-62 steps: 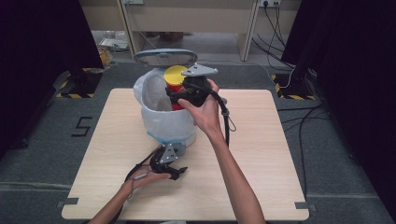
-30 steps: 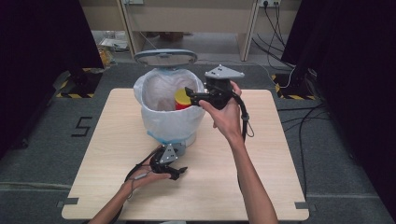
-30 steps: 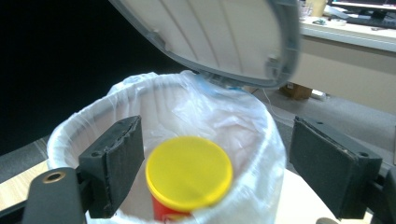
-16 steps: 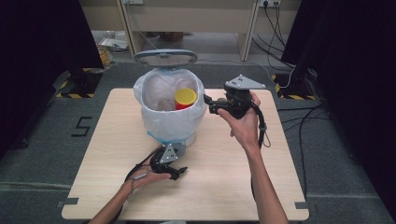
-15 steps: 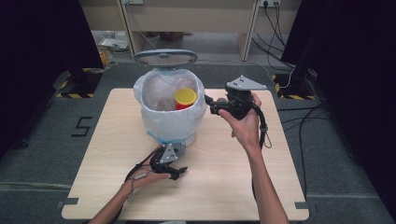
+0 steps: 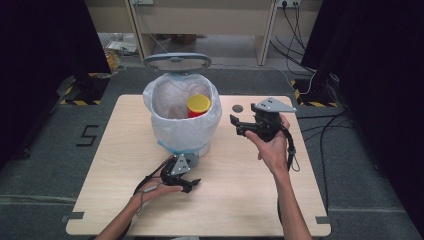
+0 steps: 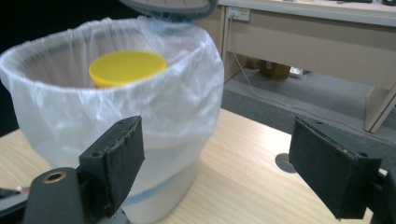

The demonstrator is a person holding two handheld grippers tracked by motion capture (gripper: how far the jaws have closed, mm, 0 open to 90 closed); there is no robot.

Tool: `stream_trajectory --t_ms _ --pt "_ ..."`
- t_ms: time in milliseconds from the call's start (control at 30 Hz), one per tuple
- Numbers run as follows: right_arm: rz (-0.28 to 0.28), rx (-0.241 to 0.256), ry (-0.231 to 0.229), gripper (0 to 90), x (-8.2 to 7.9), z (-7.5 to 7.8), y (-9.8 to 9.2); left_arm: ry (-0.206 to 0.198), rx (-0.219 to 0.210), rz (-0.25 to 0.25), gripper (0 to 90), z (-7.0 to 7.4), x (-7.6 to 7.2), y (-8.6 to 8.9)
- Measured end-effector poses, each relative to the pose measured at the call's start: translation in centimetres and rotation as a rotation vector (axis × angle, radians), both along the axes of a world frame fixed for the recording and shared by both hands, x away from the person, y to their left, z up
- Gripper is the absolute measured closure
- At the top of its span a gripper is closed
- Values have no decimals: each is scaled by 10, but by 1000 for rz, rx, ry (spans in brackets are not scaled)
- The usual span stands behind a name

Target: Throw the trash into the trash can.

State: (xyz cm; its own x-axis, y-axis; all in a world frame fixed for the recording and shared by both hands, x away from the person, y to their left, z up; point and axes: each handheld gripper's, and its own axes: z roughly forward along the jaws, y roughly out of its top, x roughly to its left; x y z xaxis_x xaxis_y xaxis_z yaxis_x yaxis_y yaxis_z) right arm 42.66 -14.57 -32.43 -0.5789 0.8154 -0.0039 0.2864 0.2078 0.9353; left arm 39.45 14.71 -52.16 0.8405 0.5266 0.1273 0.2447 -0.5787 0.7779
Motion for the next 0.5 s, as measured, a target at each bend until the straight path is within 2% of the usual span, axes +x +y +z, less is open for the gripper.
stream_trajectory --t_ms 200,500 --pt "-9 -7 4 188 -7 -16 -6 -2 3 -2 189 0 0 0" --pt "-17 -29 37 189 -16 -47 -13 -5 2 0 188 0 0 0"
